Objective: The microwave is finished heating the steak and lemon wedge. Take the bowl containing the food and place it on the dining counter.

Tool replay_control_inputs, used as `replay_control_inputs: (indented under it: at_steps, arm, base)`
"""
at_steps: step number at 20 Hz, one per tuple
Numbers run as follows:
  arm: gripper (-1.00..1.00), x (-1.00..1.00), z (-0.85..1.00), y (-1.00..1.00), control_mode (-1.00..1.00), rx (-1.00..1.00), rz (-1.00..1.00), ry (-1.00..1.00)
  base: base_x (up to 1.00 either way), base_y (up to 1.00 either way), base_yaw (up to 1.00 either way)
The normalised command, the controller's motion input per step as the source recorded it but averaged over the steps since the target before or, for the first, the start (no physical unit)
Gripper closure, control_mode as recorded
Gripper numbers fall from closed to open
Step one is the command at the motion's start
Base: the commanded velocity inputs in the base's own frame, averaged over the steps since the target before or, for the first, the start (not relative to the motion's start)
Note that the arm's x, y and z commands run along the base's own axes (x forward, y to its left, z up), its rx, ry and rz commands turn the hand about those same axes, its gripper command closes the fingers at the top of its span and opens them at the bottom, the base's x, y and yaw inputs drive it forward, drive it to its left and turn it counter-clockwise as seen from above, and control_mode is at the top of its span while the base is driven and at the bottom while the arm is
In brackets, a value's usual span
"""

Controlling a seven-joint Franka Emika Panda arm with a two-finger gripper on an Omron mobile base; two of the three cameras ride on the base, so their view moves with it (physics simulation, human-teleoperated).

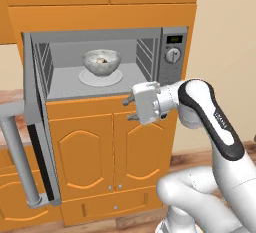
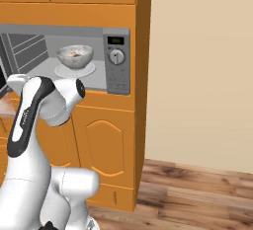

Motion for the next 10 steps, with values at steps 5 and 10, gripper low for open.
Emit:
replay_control_inputs:
  at_steps: [5,10]
  arm:
    - [-1.00,0.55,0.48,-0.75,-1.00,-0.01,-0.42,-0.11]
    - [-1.00,0.55,0.34,-0.60,-1.00,-0.05,-0.50,-0.04]
  base:
    - [0.00,0.00,0.00]
    - [0.00,0.00,0.00]
